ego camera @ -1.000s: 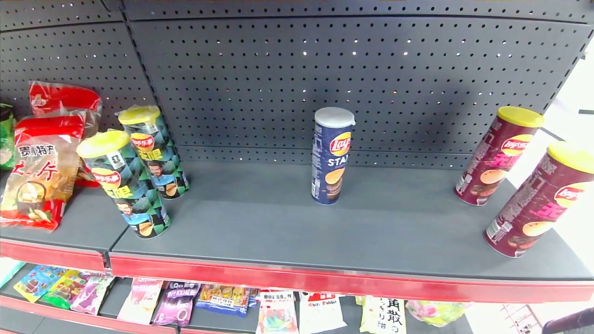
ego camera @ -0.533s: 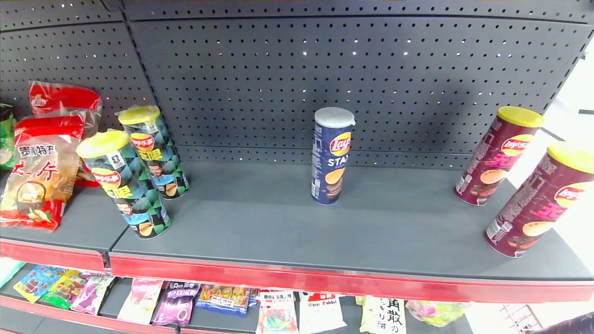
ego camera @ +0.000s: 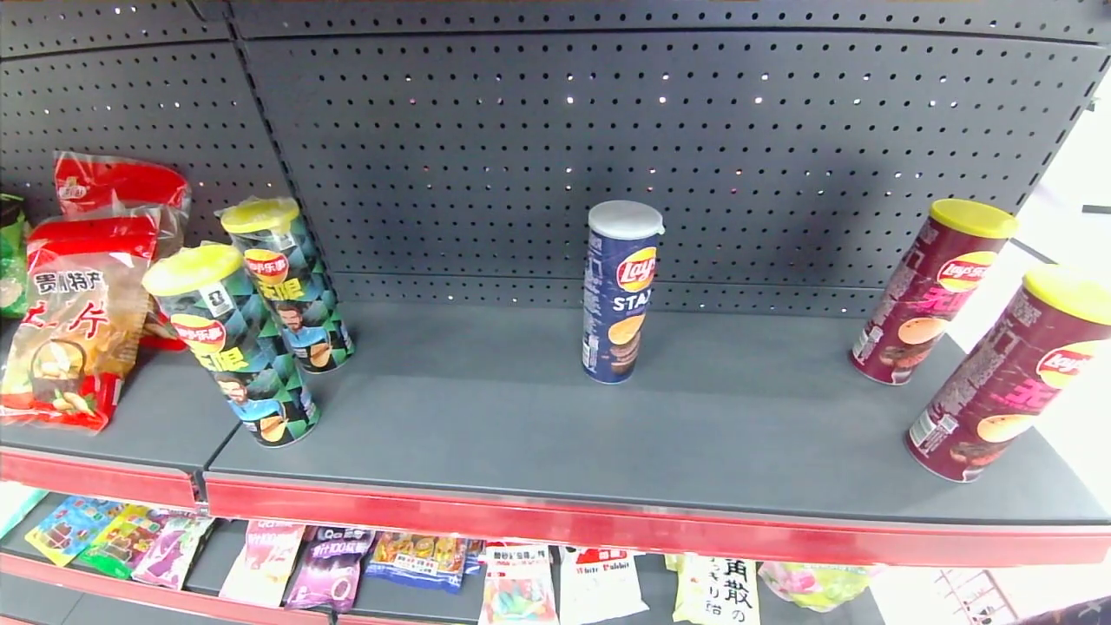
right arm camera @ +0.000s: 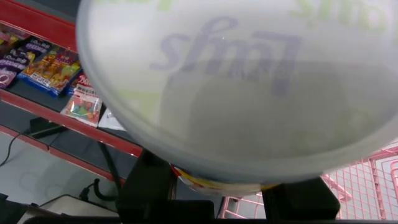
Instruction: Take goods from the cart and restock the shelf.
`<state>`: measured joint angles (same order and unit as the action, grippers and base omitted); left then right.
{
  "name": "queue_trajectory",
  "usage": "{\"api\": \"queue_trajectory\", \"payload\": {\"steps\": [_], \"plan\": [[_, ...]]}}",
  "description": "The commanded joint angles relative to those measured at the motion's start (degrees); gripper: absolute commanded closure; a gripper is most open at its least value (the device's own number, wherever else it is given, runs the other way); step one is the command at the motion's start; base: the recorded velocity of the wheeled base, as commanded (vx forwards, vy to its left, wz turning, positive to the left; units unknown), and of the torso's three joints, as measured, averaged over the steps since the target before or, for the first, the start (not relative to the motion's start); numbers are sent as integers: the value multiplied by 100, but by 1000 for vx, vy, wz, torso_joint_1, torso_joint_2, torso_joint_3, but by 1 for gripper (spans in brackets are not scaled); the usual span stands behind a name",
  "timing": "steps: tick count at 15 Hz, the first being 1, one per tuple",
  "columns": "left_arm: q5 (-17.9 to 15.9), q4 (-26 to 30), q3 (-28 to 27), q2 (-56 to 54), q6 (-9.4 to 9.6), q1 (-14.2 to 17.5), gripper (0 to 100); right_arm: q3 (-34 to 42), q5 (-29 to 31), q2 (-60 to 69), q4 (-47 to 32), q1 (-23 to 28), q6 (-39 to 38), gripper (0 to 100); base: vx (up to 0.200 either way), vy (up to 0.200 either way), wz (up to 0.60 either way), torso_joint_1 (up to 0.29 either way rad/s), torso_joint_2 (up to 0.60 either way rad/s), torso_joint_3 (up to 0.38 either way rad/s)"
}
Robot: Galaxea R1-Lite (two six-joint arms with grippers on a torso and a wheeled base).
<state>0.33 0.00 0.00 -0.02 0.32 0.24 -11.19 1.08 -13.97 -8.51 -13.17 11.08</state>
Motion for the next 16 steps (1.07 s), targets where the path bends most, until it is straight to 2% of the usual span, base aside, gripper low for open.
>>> {"api": "queue_trajectory", "payload": {"steps": [1,4,8,11,12,13,14,16], "plan": [[2,0,0,2,3,2,0,20,-12,70,-2,-2,-9,100,0,0,-600,7,-7,2],[2,0,0,2,12,2,0,91,-135,228,16,-107,-1,100,0,0,-600,-2,-1,4],[2,0,0,2,3,2,0,328,-91,764,-19,-512,158,100,0,0,0,0,0,0],[2,0,0,2,-5,2,0,319,199,720,-10,-459,201,100,0,0,0,0,0,0],[2,0,0,2,3,2,0,258,595,483,16,-441,52,100,0,0,0,0,0,0],[-7,9,0,2,12,2,0,223,735,386,16,-441,-282,100,0,0,0,0,0,0],[-7,9,-9,29,12,-7,0,223,762,351,-10,-441,-554,100,0,0,0,0,0,0],[-156,9,-18,73,56,-7,0,267,709,325,-37,-441,-581,100,0,0,0,0,0,0]]}}
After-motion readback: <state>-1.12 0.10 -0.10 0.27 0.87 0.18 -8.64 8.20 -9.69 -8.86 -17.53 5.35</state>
